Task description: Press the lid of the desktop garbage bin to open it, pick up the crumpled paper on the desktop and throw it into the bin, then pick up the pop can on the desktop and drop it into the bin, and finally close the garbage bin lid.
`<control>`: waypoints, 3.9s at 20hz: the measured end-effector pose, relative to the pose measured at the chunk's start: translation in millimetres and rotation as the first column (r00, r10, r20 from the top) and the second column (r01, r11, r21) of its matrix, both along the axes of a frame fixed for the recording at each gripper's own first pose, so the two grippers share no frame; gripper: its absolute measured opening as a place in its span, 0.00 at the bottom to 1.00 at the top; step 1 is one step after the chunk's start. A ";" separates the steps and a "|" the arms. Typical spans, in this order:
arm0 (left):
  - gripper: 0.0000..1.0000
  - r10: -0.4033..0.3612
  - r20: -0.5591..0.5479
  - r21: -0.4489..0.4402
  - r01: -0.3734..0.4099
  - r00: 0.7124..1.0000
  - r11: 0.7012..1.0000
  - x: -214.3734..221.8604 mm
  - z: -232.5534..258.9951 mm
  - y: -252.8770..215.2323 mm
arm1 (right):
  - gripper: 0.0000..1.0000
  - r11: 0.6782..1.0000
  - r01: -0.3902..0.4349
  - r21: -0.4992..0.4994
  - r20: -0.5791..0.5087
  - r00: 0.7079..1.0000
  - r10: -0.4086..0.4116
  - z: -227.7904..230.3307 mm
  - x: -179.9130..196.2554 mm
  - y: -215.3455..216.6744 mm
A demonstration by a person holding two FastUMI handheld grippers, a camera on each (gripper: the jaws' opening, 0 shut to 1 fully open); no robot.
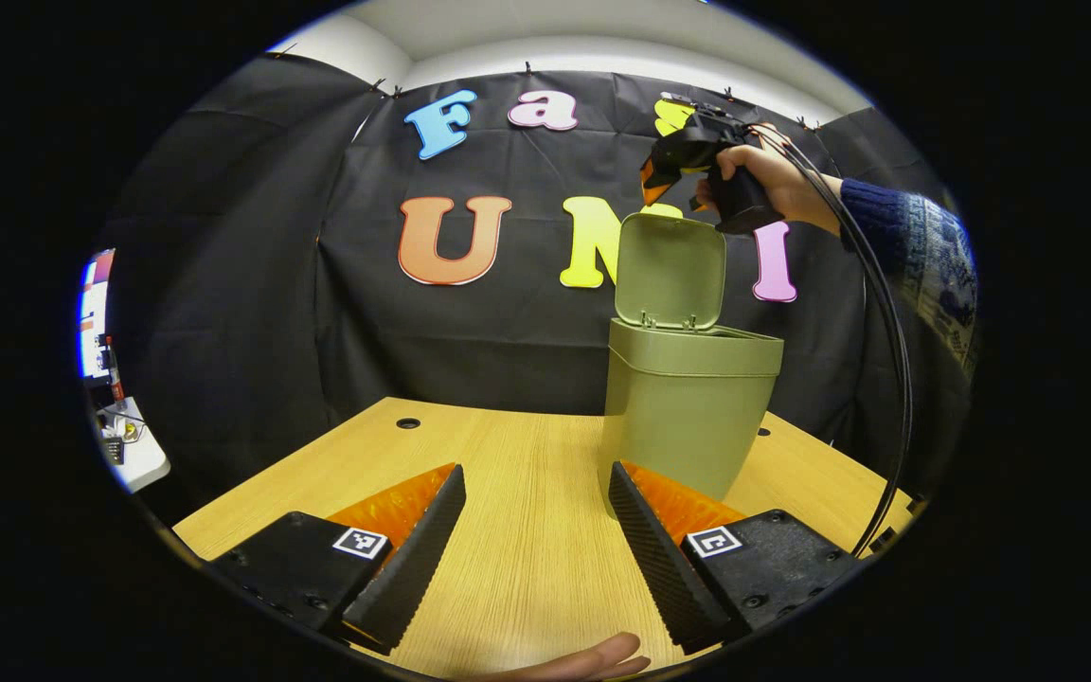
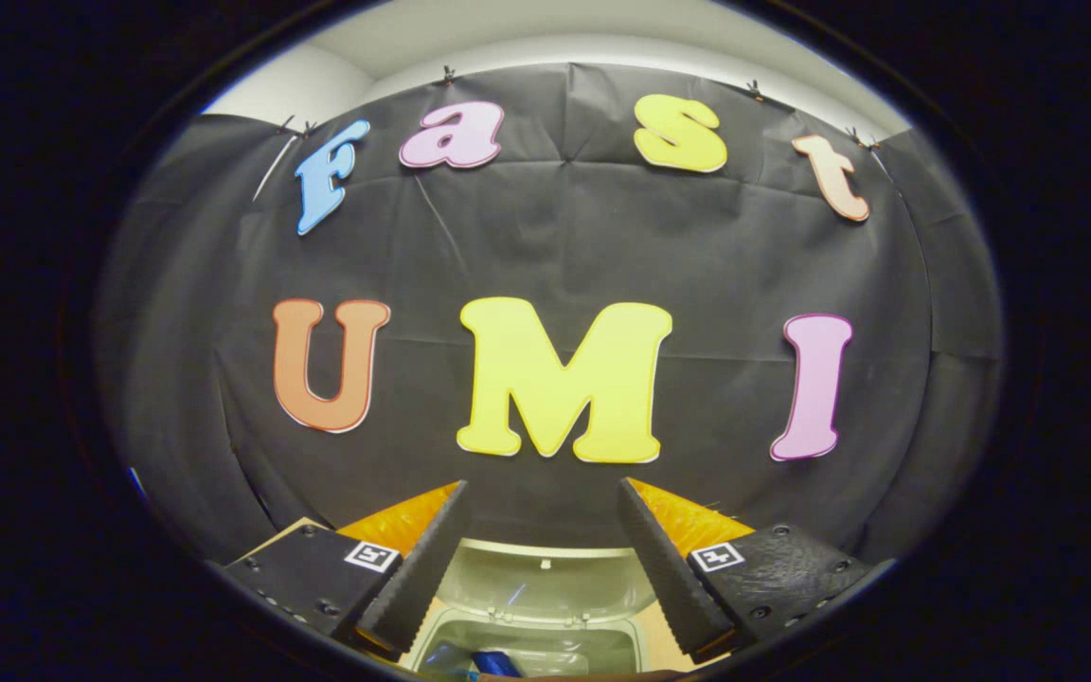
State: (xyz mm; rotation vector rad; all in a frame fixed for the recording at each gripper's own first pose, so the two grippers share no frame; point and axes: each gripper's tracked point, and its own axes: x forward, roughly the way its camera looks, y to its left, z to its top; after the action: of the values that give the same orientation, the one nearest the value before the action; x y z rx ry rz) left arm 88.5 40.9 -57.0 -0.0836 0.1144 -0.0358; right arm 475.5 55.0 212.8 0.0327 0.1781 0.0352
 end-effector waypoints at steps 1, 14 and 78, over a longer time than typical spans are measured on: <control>0.99 -0.001 0.009 0.002 0.001 1.000 1.000 -1.2 2.8 -0.8 | 0.94 1.000 -0.007 -0.006 -0.014 1.000 0.007 -4.7 -0.2 2.1; 0.98 0.039 0.027 0.013 -0.039 0.999 0.999 4.7 2.3 9.3 | 0.97 0.995 -0.049 0.081 -0.075 0.996 0.055 -41.7 -51.5 2.1; 0.98 0.060 -0.033 0.056 -0.058 0.998 0.997 3.8 -12.8 -3.6 | 0.95 0.999 -0.031 0.032 -0.058 0.998 0.033 -165.9 -162.0 -3.4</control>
State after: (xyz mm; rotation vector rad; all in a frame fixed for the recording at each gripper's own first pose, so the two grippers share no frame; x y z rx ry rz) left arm 92.2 37.3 -69.8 -0.0325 0.1470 0.0276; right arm 313.5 51.5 46.9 0.0618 0.2369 0.0689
